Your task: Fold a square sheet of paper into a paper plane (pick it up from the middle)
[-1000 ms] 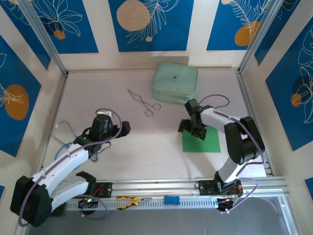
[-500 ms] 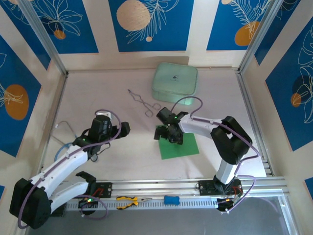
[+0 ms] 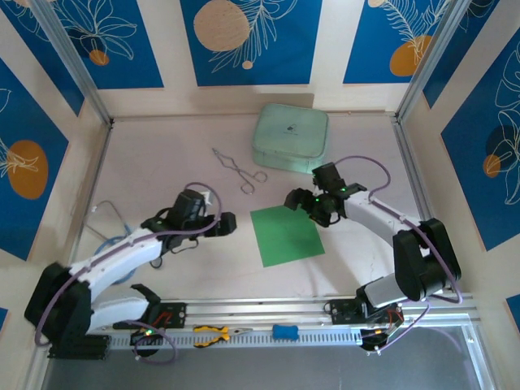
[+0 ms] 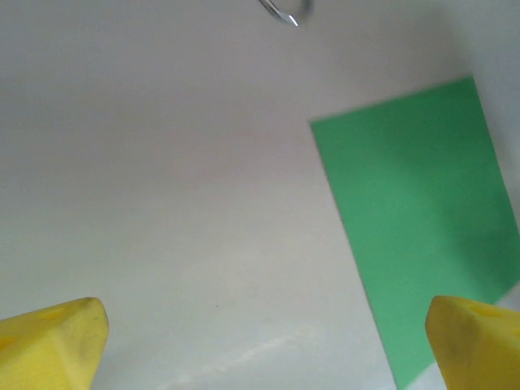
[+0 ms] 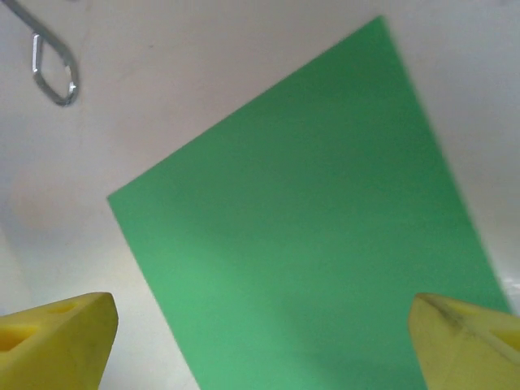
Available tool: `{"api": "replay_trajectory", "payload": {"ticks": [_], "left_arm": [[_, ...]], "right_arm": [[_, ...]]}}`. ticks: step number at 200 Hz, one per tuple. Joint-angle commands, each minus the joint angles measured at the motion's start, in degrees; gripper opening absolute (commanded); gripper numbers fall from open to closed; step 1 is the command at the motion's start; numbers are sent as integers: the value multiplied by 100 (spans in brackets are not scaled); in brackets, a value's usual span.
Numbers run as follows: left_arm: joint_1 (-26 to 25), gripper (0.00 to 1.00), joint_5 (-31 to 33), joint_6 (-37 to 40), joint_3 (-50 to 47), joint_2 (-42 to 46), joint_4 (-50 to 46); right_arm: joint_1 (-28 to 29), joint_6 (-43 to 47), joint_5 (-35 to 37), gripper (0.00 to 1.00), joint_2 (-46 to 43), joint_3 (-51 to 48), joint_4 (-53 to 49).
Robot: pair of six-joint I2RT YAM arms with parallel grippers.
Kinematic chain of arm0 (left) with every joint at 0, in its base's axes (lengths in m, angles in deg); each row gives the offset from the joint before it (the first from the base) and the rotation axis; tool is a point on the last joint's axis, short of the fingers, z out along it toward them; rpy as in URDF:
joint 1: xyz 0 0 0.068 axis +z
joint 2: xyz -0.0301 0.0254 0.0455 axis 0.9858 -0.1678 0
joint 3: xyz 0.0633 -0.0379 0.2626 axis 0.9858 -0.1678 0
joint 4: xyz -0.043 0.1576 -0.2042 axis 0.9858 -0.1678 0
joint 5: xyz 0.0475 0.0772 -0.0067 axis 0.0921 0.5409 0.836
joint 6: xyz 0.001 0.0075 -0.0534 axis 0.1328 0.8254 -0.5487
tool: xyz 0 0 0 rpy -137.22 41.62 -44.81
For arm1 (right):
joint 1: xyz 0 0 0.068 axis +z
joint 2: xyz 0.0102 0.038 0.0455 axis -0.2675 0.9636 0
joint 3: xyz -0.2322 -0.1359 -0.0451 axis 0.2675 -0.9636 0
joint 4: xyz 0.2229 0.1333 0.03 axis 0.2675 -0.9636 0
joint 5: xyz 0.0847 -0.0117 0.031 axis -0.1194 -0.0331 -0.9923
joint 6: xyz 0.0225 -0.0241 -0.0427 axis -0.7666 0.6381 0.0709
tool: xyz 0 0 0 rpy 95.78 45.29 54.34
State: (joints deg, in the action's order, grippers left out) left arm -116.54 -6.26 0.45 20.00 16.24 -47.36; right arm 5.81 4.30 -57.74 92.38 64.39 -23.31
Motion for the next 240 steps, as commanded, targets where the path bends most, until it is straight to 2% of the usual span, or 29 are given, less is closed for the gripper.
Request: {"api": "replay_trajectory", "payload": {"ticks": [1,19,42,92,129,151,180,210,240], "left_arm": [[-547,100,-134,-242,463,-475,153],[-813,100,13,-397,610,-764,383],[-951,100,-312,-659,665,-1095,936],[-1099,100,-171,-741,820,-1384,863],[-1094,100,513,-702,779,-1069,336],[-1071,100,933,-726,706,-814,86],[-1042,100,1118,-731,634,-607,-49],[-996,100,1041,-783,525,-451,18],[-996,99,771,-776,622,-560,53]], "right_arm": [[-239,500,-1113,90,-102,-353,270],[-322,515,-1431,88,-70,-485,458],[-263,404,-1613,87,22,-637,710],[210,-18,-1121,86,669,-459,459],[802,-1023,-713,87,957,-513,562],[1242,-1995,-465,88,1018,-522,668],[1691,-3190,-453,88,826,-789,1499],[1568,-3440,-608,88,148,-1138,2304],[943,-2537,-568,89,-650,-984,1377]]}}
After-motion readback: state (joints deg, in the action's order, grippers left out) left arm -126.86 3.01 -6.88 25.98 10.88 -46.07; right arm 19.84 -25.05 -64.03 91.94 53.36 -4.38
